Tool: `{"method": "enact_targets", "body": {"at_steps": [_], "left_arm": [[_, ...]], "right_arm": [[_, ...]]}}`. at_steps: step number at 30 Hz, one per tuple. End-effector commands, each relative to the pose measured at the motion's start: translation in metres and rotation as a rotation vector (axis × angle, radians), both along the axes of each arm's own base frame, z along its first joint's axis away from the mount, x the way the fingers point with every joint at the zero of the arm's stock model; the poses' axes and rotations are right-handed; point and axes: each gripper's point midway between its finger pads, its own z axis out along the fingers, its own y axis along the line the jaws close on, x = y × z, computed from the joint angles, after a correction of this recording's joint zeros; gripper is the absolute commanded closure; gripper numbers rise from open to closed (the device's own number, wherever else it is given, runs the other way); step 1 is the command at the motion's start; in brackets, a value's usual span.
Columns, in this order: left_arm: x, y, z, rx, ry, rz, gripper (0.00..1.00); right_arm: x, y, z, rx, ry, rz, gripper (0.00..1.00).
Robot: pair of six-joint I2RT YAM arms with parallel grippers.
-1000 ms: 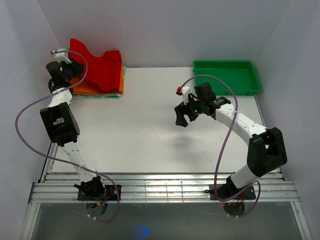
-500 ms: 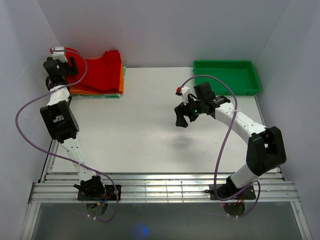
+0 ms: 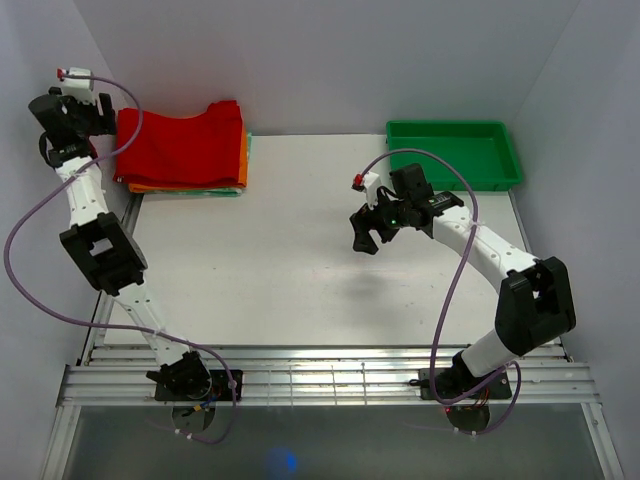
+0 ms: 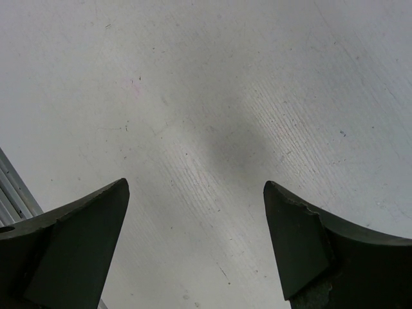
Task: Fold and stack the trousers
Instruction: Neatly place the folded trousers to the corner
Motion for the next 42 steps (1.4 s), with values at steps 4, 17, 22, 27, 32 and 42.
{"method": "enact_targets", "body": {"at_steps": [4,17,22,27,32,42], "left_arm": [[-0.001,-0.045,-0.036,-0.154,0.133,-0.166,0.21],[0.078,0.019,-0.159,-0.023,0.129,0.109,0.35],[0.086,0.000,-0.206,0.055,0.163,0.047,0.37],[0.083,-0.017,-0.191,0.086,0.178,0.042,0.25],[0.064,-0.027,-0.094,0.084,0.098,0.040,0.04],[-0.041,-0.165,-0.005,0.006,0.306,-0.255,0.02]], "right_arm": [[0.003,-0.005,0.015,-0.019,-0.033,0.011,0.10],[0.009,-0.012,-0.004,-0.111,0.044,-0.012,0.09],[0.013,-0.016,-0.007,-0.144,0.044,-0.015,0.08],[0.013,-0.018,-0.002,-0.146,0.024,-0.017,0.08],[0.017,-0.021,0.028,-0.124,-0.064,-0.024,0.10],[0.037,-0.079,0.080,-0.021,-0.157,-0.186,0.10]]}}
